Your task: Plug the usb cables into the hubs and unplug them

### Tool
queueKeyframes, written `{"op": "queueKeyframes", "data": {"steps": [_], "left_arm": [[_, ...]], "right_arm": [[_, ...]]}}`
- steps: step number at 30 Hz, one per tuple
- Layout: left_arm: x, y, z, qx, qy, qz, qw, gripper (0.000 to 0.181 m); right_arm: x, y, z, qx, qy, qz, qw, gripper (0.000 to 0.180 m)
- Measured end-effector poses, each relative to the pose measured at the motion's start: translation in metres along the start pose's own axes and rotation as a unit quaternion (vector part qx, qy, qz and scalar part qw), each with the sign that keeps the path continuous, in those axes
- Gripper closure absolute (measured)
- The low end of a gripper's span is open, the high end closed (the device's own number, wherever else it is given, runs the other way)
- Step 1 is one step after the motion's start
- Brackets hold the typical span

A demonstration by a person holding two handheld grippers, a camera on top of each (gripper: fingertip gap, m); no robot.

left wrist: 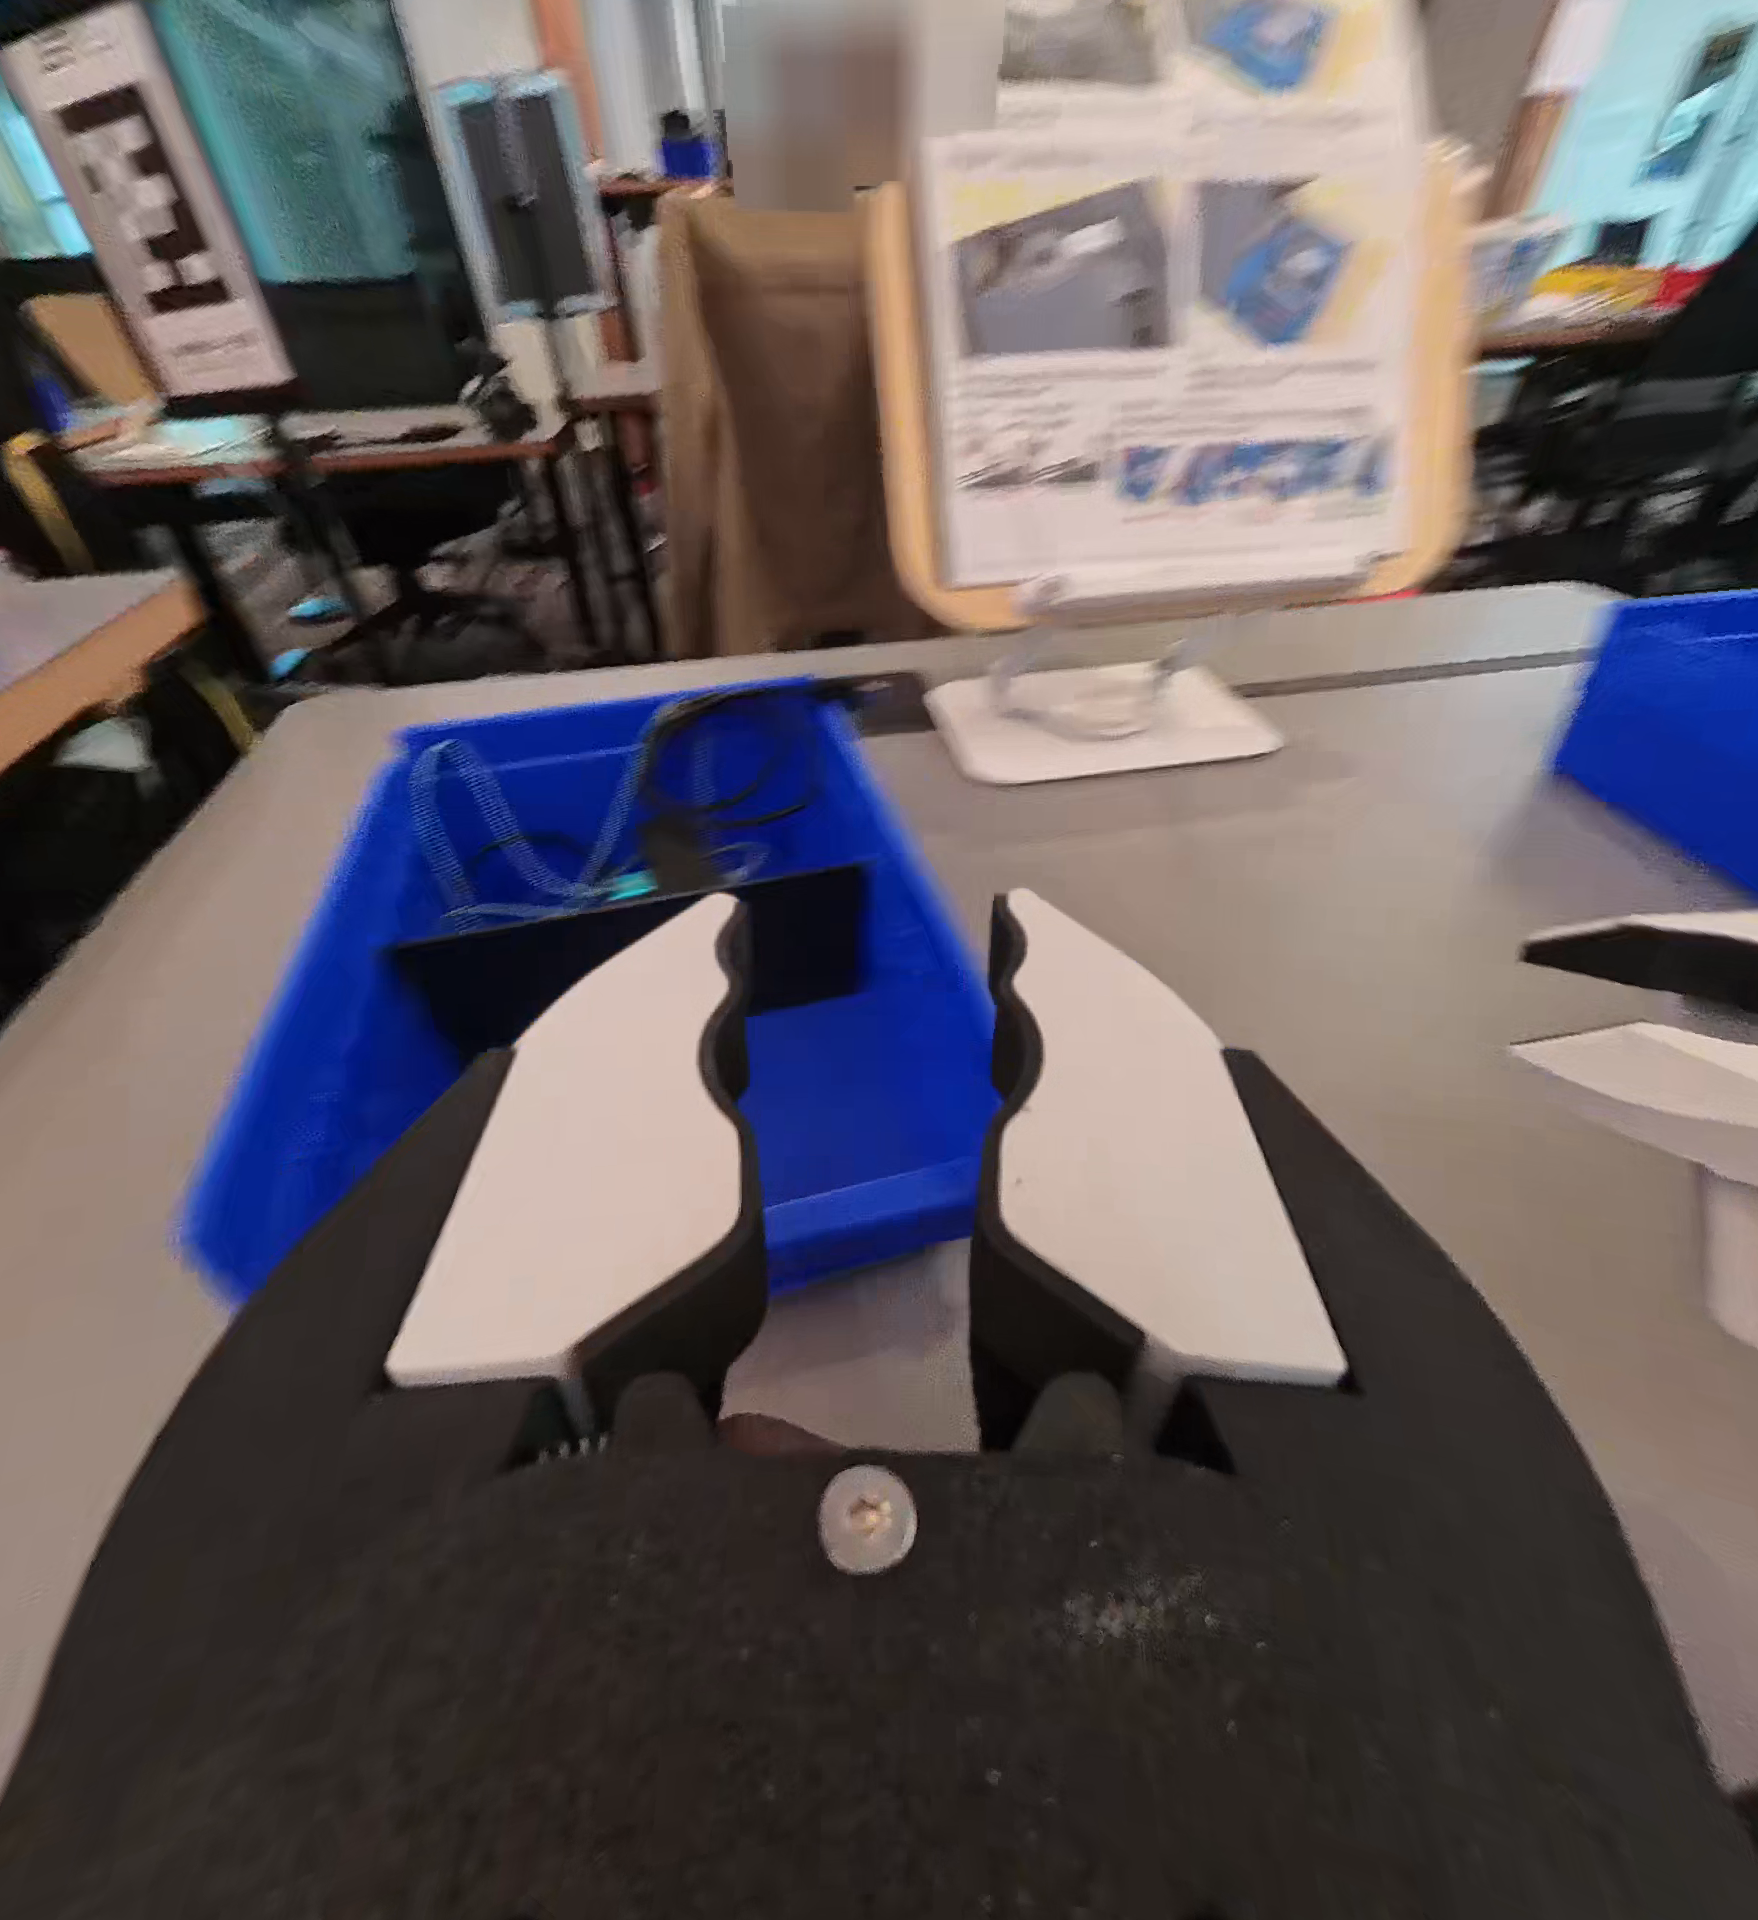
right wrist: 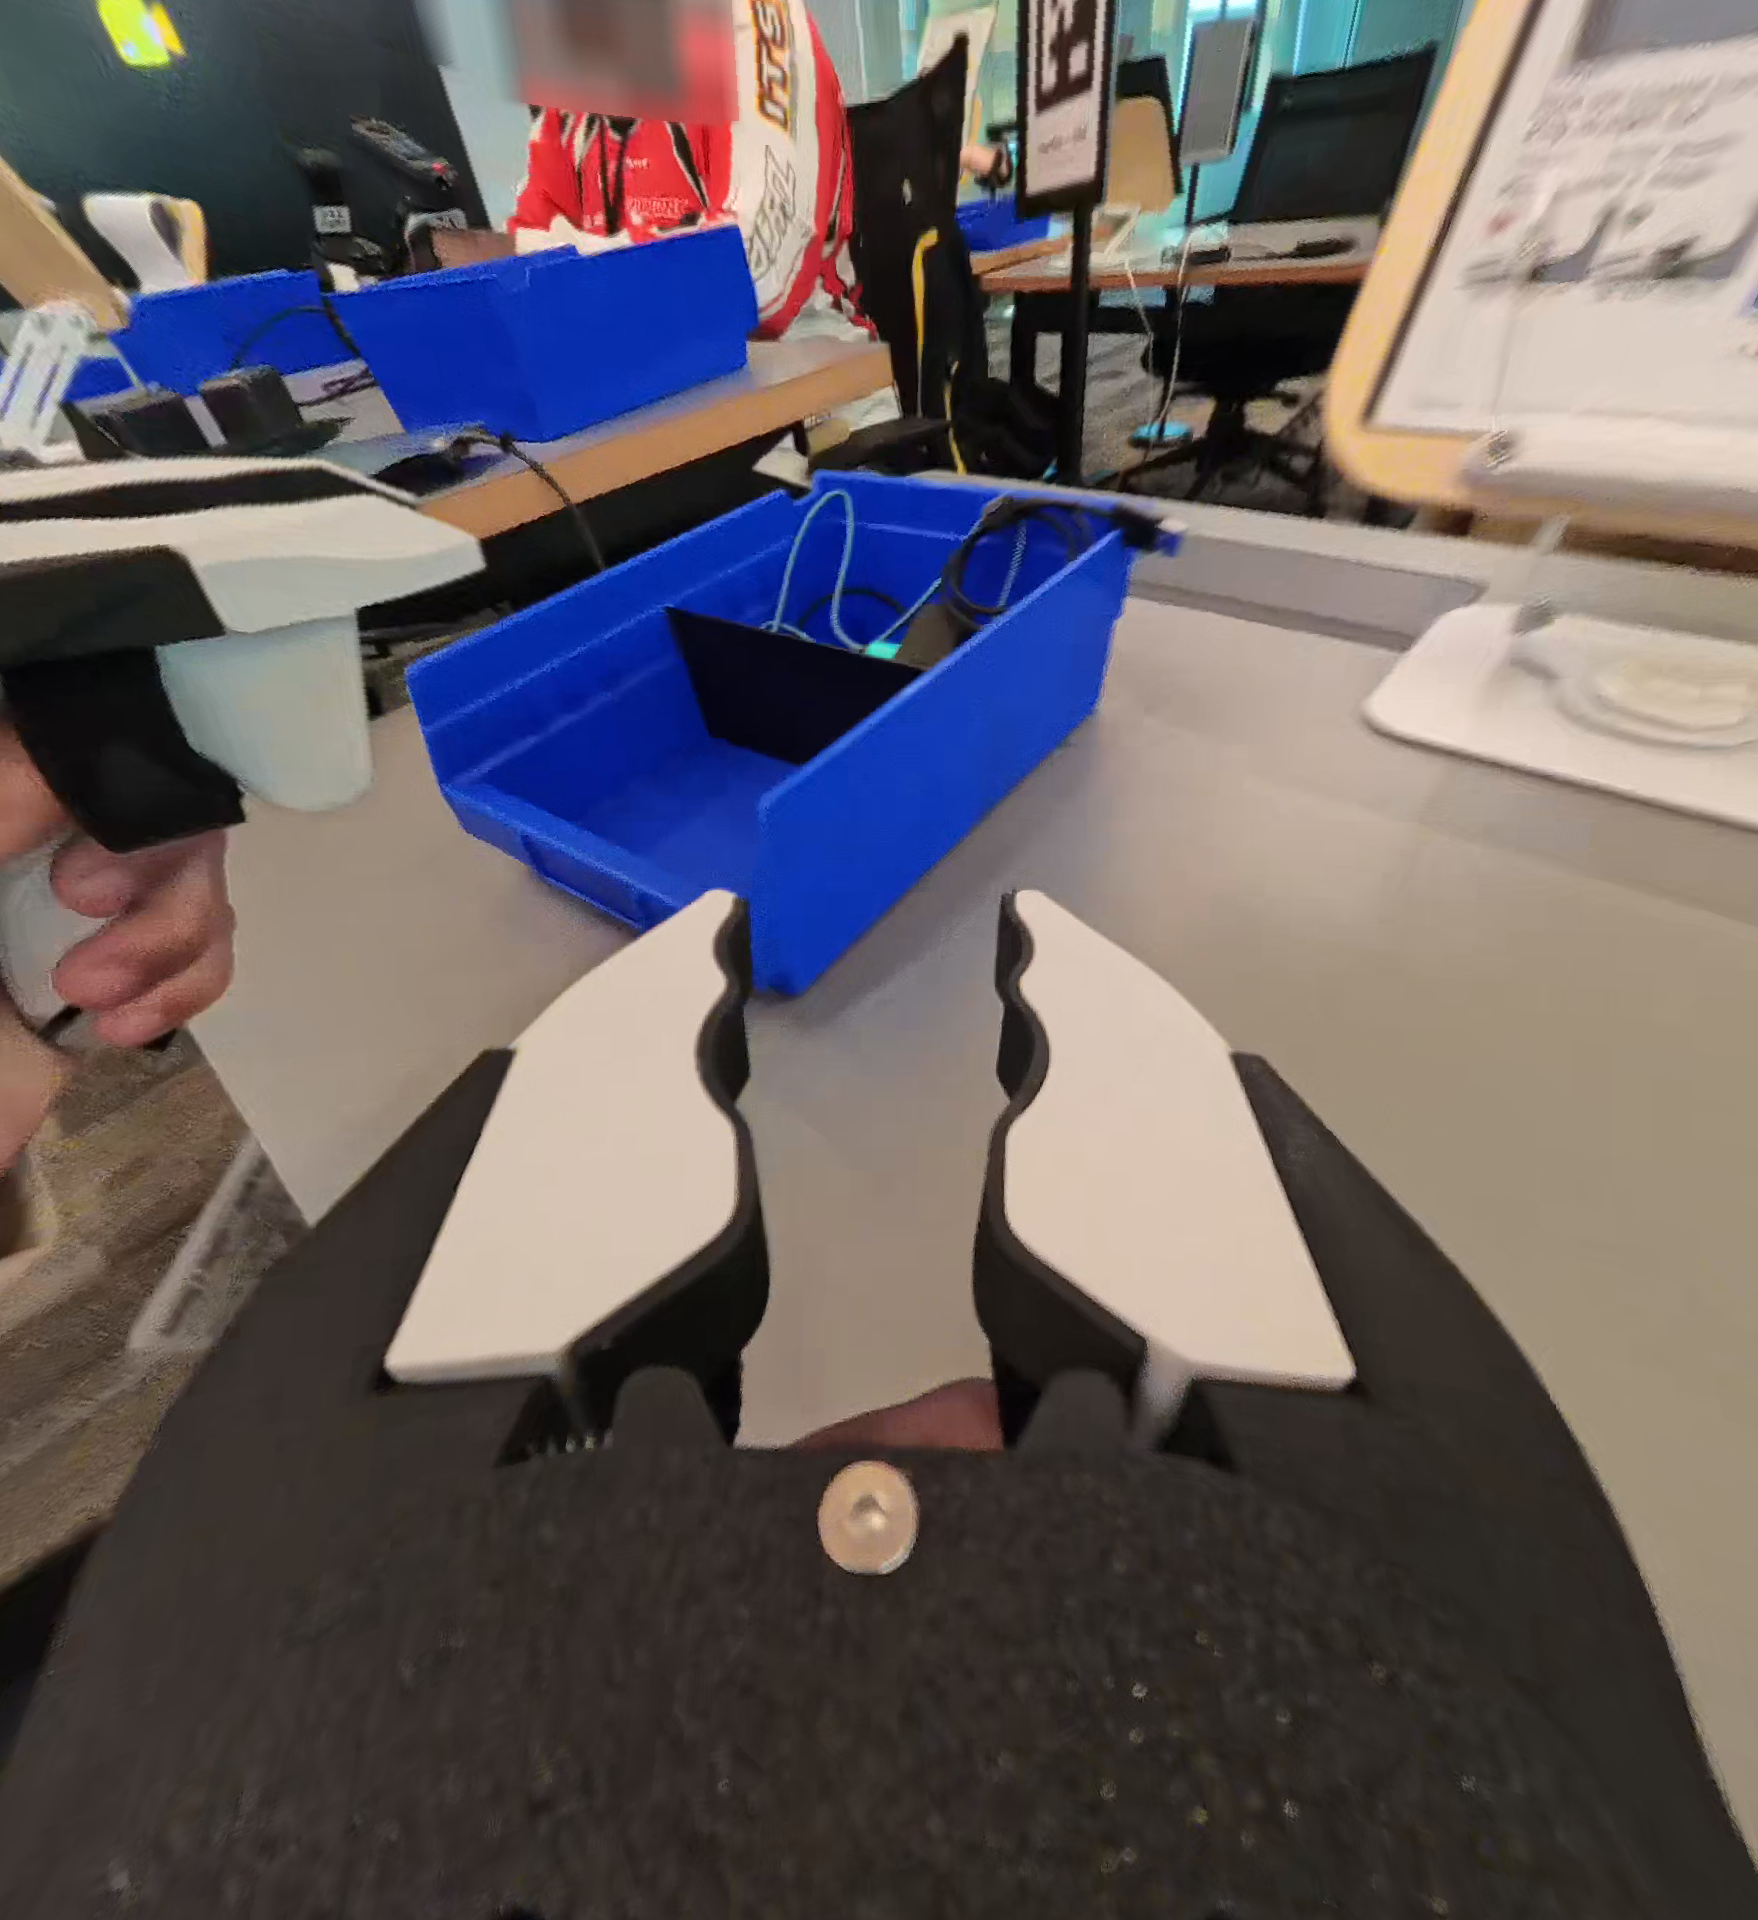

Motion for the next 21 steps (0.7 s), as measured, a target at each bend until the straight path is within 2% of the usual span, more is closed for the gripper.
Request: {"op": "queueKeyframes", "data": {"steps": [4, 8, 11, 15, 18, 21], "left_arm": [[-0.087, 0.006, -0.013, -0.013, 0.051, 0.003, 0.999, 0.133], [-0.132, 0.043, -0.035, 0.042, 0.061, -0.015, 0.997, 0.123], [-0.137, 0.067, -0.046, 0.055, 0.064, -0.004, 0.996, 0.122], [-0.128, 0.088, -0.048, 0.024, 0.063, 0.007, 0.998, 0.126], [-0.129, 0.090, -0.046, 0.017, 0.084, 0.021, 0.996, 0.127], [-0.133, 0.092, -0.048, 0.018, 0.097, 0.012, 0.995, 0.127]], "right_arm": [[-0.069, -0.020, 0.069, -0.037, 0.037, 0.073, 0.996, 0.137], [-0.185, -0.008, 0.138, -0.006, 0.168, 0.092, 0.981, 0.136], [-0.258, 0.014, 0.198, 0.013, 0.248, 0.052, 0.967, 0.134], [-0.323, 0.047, 0.262, 0.033, 0.322, 0.002, 0.946, 0.138], [-0.347, 0.064, 0.284, 0.053, 0.328, -0.040, 0.942, 0.138], [-0.359, 0.069, 0.289, 0.064, 0.326, -0.066, 0.941, 0.140]]}}
Point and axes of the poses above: each gripper's, where its closed fingertips meet, z back along the fingers, y out of its underside, x = y × z across the jaws, the point moved 3 cm from there along z, back along the fingers, and after that the axes turned 7 degrees about -x, right-handed, at the moved point
